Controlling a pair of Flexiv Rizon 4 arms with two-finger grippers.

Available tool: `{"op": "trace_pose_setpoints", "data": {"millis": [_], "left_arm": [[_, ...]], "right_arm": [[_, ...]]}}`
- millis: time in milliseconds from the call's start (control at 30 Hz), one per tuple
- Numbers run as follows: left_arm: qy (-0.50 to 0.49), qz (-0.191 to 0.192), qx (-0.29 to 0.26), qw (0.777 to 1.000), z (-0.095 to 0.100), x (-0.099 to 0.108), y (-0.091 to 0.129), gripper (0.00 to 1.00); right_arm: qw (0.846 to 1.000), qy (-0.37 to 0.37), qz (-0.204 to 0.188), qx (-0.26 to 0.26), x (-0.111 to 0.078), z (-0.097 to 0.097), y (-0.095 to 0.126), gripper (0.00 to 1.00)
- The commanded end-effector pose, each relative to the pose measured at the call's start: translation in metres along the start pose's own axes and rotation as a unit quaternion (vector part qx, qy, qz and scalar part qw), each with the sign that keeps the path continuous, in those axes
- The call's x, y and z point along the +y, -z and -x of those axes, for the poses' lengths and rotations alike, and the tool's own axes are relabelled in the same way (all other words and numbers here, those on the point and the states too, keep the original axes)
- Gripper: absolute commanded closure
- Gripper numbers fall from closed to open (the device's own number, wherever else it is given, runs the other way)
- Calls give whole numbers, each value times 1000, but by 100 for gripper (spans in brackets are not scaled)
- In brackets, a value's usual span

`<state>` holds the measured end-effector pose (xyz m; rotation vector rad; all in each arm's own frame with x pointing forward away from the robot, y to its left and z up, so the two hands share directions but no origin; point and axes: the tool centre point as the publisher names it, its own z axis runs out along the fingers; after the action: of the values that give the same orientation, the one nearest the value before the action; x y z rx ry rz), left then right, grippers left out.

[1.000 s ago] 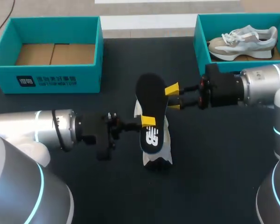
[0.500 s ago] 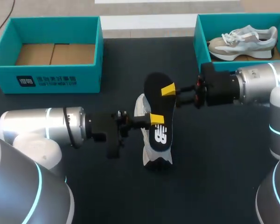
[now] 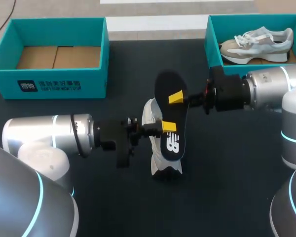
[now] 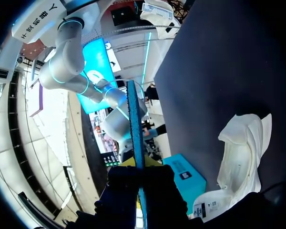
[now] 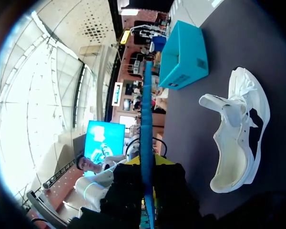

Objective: Take the shoe out of the shoebox, open the shoe tongue, remove and reinsert the insole, then place the shoe into the shoebox

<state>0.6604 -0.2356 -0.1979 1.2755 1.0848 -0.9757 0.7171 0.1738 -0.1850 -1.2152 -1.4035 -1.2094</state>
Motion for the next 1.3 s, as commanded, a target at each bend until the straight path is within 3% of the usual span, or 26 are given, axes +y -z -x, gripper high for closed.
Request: {"op": "trace_pose_setpoints", "data": {"millis": [33, 233, 300, 333, 600, 800, 900, 1000, 1067, 1300], "left_arm": [[5, 4, 2, 1000, 0, -2, 0, 100], [22, 3, 4, 1000, 2, -4, 8, 100], [27, -1, 8, 1000, 3, -5, 13, 36], [28, 0, 10, 1000, 3, -5, 16, 0], [37, 25, 23, 999, 0, 10, 42, 0], [41, 40, 64, 996, 4, 27, 57, 0], [37, 55, 131, 989, 14, 36, 58, 0], [32, 77, 252, 964, 19, 45, 59, 0], [46, 87, 242, 965, 27, 50, 64, 0], [46, 87, 242, 965, 27, 50, 64, 0]], "right_arm": [[1000, 0, 0, -1, 1, 0, -2, 100], [1000, -8, -4, 3, 5, 8, -1, 100], [1000, -12, -5, 7, 6, 12, 0, 100], [1000, -15, -4, 8, 7, 14, 1, 100], [1000, -24, -6, 12, 7, 22, 5, 100], [999, -35, -1, 12, 5, 29, 7, 100], [999, -44, -1, 6, 5, 34, 6, 100], [999, -49, 1, 5, 5, 39, 5, 100], [999, -51, 1, 3, 5, 41, 5, 100], [999, -50, 1, 3, 5, 47, 3, 100]]}}
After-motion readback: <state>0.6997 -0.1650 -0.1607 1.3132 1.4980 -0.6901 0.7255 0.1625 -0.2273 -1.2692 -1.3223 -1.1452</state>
